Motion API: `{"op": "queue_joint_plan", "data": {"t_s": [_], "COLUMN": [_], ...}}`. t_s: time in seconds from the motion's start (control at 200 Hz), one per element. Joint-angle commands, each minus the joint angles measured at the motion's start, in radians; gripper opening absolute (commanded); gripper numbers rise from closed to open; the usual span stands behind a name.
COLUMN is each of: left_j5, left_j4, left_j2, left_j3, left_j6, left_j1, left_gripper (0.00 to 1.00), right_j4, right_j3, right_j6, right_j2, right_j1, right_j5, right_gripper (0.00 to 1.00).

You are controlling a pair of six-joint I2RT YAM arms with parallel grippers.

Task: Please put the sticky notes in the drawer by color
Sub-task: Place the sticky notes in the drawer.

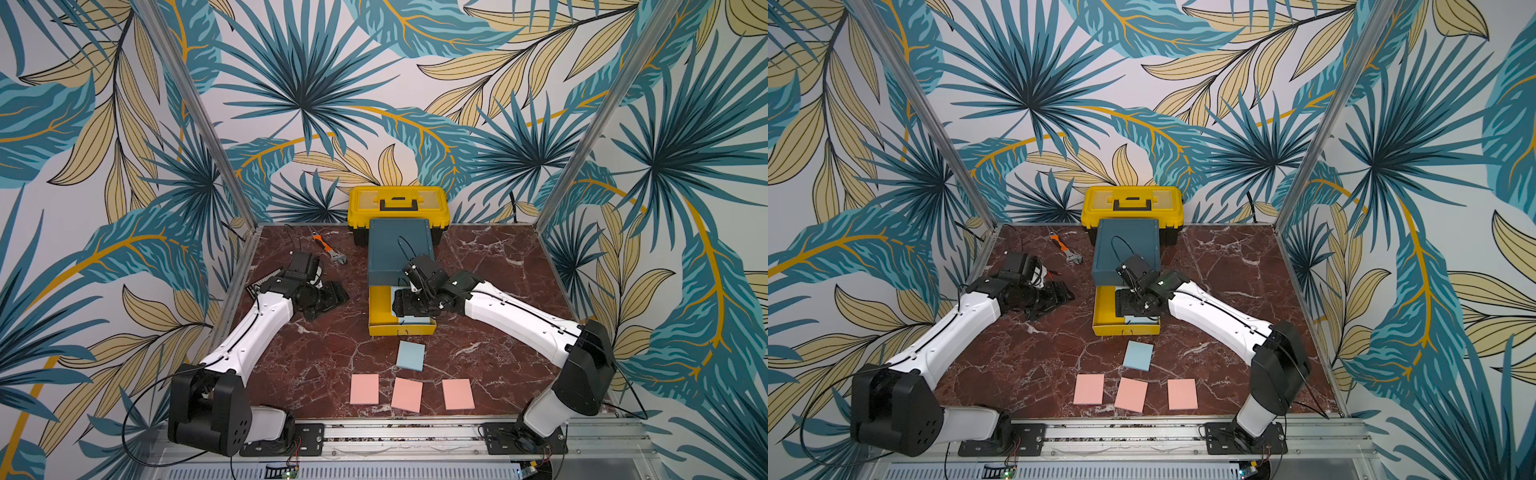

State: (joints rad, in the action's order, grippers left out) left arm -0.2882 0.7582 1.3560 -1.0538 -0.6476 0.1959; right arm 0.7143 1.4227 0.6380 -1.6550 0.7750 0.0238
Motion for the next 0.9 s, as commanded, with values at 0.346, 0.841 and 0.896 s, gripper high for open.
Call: {"op": "queue_joint_plan", "data": {"t_s": [0.346,0.841,0.896], "left_j5": [0.018,0.012,0.012], "left_j4": [-0.017,-0.026,-0.026], "left_j2": [-0.026,-0.029,-0.029], "left_j3": [0.016,0.023,0.021], "left_j6": [-0.001,-0.007,-0.007], "left_j1": [0.003,0.002,0.003], "left_gripper": [0.84,0.84,0.84], "right_j4": [-0.005,0.062,0.093], "right_j3": [0.025,0.055,0.071], "right_j6": [0.005,-0.032,-0.039], "right_j2": [-0.072,-0.017,-0.005], "right_j1": [0.018,0.058,0.058], "right_j5": [-0.017,0.07,0.087], "right_gripper": [0.74,0.75,0.75]}}
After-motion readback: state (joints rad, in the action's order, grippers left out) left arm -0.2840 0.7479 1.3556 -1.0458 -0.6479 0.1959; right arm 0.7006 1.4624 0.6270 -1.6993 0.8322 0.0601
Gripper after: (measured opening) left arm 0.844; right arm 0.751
